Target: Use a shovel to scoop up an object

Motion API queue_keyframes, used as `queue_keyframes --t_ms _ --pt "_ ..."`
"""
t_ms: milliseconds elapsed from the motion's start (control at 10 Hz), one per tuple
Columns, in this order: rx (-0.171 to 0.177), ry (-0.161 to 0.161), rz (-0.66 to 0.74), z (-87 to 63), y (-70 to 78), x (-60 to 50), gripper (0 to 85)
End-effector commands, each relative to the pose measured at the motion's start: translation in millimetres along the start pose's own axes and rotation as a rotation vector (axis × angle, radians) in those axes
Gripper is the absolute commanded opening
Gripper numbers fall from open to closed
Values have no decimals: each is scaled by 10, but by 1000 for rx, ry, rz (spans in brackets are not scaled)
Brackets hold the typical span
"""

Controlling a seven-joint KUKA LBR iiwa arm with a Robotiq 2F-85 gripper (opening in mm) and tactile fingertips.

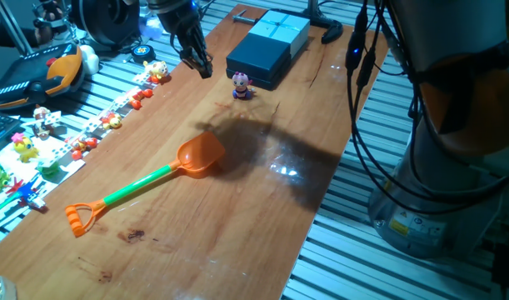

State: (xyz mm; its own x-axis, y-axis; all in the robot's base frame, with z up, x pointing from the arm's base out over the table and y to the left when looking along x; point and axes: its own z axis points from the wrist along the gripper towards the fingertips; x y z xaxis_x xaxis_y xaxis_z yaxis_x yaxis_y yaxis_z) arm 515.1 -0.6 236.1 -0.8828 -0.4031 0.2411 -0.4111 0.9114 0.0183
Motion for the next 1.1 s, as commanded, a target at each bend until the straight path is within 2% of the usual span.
queue_keyframes --t_ms 0,100,200,400,500,600,700,800,900,1000 --pt "2 -76 19 2 1 0 7" --pt "59 -145 14 2 1 0 7" --pt "63 -114 0 2 1 0 7" --pt "-18 -57 -23 2 1 0 7" --pt "-54 -13 -27 2 1 0 7" --pt "-57 11 -26 2 1 0 7" --pt "-42 8 -23 2 1 0 7" --pt "-4 -27 -11 2 1 0 7" --pt "-32 -13 -8 2 1 0 7" --pt "-52 -24 -12 2 1 0 7"
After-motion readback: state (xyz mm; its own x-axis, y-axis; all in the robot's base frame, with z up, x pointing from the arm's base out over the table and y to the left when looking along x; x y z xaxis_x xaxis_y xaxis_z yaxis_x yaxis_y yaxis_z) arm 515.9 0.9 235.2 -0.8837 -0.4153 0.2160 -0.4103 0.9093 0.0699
